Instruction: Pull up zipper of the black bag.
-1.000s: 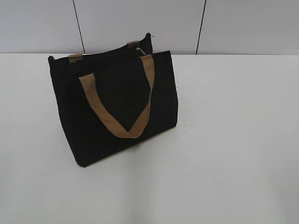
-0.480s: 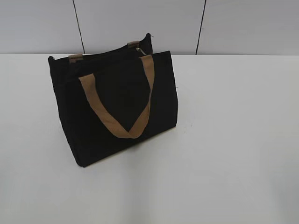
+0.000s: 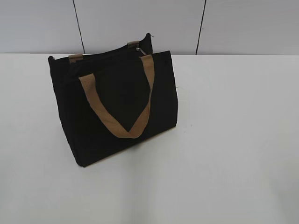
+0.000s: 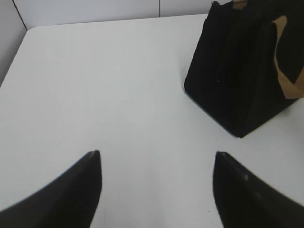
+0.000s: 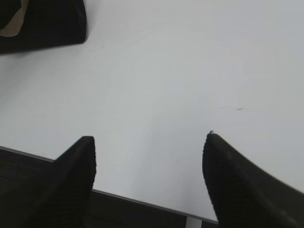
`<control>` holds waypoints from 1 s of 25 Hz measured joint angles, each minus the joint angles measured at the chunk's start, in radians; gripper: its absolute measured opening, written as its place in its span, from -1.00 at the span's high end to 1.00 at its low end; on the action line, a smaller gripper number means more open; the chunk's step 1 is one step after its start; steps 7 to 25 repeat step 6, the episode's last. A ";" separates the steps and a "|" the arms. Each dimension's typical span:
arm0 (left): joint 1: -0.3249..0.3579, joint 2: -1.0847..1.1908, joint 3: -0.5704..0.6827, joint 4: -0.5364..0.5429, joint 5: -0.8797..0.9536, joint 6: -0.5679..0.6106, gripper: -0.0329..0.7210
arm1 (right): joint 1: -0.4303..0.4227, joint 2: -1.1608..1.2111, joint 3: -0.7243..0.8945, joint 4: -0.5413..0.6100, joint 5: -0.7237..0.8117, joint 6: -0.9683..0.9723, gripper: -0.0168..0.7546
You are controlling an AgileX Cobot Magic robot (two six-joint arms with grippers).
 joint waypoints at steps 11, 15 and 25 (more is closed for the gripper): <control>0.000 0.000 0.000 0.000 0.000 0.000 -0.49 | 0.000 0.000 0.000 0.000 0.000 0.000 -0.43; 0.000 0.000 0.000 0.000 0.000 0.000 -0.49 | 0.000 0.000 0.000 0.000 0.000 0.000 -0.43; 0.000 0.000 0.000 0.000 0.000 0.000 -0.49 | 0.000 0.000 0.000 0.000 0.000 0.000 -0.43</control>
